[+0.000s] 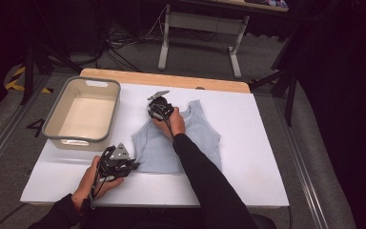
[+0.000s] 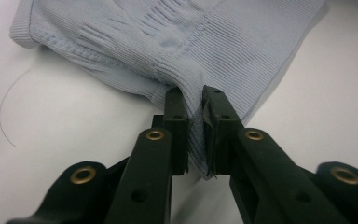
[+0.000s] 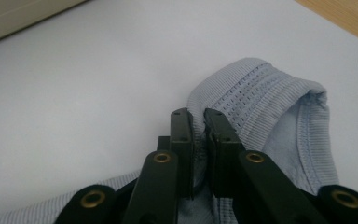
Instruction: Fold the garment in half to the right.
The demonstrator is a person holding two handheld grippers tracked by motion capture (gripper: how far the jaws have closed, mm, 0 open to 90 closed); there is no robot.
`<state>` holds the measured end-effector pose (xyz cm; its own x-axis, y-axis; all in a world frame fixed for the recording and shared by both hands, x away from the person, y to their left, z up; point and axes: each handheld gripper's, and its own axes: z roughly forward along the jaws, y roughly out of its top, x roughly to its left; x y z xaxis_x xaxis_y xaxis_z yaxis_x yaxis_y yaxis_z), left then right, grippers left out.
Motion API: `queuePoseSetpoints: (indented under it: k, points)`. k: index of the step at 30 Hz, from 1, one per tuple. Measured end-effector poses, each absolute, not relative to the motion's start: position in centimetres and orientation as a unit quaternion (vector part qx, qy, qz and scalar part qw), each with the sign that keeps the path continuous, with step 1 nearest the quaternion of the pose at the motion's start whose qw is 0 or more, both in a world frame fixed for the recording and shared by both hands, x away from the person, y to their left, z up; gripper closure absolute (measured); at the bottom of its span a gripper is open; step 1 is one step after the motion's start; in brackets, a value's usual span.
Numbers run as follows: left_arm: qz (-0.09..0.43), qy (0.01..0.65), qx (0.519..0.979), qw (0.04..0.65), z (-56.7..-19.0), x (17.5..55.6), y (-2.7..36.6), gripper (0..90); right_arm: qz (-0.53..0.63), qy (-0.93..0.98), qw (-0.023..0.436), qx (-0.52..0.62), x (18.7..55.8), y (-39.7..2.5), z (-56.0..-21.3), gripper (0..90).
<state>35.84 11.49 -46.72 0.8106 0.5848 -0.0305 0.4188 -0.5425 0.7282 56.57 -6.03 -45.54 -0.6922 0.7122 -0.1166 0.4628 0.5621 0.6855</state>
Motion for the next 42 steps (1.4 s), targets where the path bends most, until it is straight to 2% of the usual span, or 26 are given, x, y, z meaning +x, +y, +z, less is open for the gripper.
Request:
queuePoseSetpoints:
  k: [9,24,42]
  points:
    - [0.156,0.282,0.872,0.367,-46.3,35.3,11.8,84.0,0.319,0.866,0.212,0.322,56.5,-5.8,-45.1,85.3]
    - [0.179,0.292,0.864,0.369,-45.5,34.6,13.5,84.0,0.355,0.855,0.226,0.304,55.8,-4.1,-42.4,85.3]
    - [0.243,0.297,0.834,0.396,-44.9,33.5,13.3,84.2,0.395,0.823,0.283,0.296,54.8,-4.2,-41.1,85.2]
